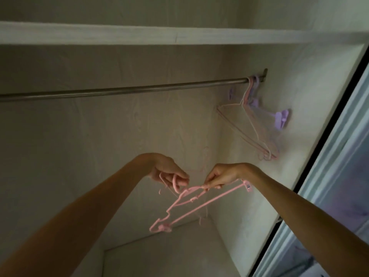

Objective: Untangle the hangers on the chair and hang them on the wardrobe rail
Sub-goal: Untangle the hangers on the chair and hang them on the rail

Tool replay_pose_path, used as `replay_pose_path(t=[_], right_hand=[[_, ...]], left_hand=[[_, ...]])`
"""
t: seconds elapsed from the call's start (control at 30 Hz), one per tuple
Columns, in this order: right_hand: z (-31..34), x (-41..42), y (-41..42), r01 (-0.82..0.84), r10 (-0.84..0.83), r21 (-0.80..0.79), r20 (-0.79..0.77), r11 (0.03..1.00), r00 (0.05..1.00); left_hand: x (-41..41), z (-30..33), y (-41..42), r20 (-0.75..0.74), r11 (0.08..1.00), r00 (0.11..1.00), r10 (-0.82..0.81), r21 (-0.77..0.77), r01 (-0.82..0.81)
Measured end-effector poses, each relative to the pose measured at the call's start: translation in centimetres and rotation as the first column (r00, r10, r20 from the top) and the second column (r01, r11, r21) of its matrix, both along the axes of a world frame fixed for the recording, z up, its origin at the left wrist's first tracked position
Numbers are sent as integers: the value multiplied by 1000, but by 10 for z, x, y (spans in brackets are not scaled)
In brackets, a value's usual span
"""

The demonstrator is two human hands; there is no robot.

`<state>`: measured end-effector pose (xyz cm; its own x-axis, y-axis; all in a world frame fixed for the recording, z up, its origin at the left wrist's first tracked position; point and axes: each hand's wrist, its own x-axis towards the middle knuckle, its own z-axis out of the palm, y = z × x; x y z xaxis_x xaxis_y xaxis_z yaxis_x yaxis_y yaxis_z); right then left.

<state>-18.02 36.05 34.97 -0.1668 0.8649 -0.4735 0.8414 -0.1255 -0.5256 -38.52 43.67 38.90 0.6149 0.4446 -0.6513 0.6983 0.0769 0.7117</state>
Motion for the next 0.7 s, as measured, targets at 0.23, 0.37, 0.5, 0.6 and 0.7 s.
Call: replay_pose_path(t=[0.23, 0.37, 0.5, 0.6, 0.7], right_hand=[[-8, -3, 14, 91, -91, 31, -19, 995, 996], [-10, -12, 24, 126, -171, 260, 161, 957, 972], [-18, -44, 14, 189, -419, 658, 211, 729, 883], [-25, -65, 9, 438, -439, 318, -71, 841, 896], [-25, -78, 7, 426, -377, 41, -395, 904, 838]], left_hand=[[-2, 2, 18, 77, 997, 994, -72, 8, 72], [-2, -6, 27, 78, 1000, 997, -1, -20, 2], [-3, -14, 37, 117, 975, 975, 191, -135, -175], [-5, -12, 41, 178, 921, 914, 364, -218, -324], [-3, -5, 39, 243, 868, 843, 480, -272, -415]])
